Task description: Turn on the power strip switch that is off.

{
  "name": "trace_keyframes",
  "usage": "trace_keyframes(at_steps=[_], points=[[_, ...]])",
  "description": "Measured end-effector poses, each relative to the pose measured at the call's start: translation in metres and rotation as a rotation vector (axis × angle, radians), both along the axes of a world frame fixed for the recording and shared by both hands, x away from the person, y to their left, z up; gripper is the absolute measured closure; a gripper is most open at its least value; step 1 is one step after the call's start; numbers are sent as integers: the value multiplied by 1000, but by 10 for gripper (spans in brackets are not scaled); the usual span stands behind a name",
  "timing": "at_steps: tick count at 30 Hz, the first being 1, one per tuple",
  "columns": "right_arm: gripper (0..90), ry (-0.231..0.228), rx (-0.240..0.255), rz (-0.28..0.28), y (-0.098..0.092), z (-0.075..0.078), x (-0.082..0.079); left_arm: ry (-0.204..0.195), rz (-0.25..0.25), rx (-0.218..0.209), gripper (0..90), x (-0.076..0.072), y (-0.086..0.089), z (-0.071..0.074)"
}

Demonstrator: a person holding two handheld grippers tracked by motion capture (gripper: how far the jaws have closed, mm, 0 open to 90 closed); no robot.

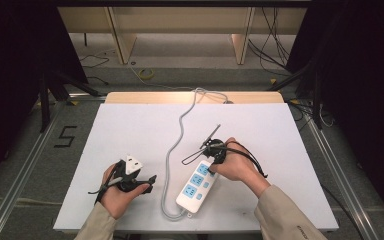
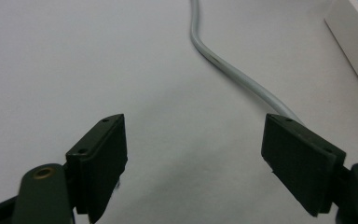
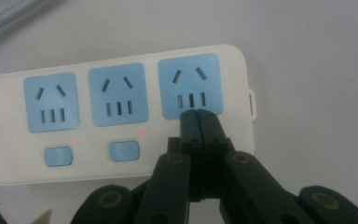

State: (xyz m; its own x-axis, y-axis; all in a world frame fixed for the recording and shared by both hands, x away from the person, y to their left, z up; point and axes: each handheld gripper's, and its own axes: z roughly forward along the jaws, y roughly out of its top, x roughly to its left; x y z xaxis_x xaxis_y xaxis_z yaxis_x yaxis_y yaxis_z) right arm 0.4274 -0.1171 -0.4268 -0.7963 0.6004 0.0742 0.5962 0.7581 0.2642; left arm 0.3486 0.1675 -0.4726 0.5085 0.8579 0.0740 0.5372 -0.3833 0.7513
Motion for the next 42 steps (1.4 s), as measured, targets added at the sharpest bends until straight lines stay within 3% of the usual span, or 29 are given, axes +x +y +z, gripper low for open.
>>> trace_keyframes(at_steps=[42], points=[[900, -8, -25, 2, 3, -3, -1, -2, -3, 5, 221, -1, -1, 0]])
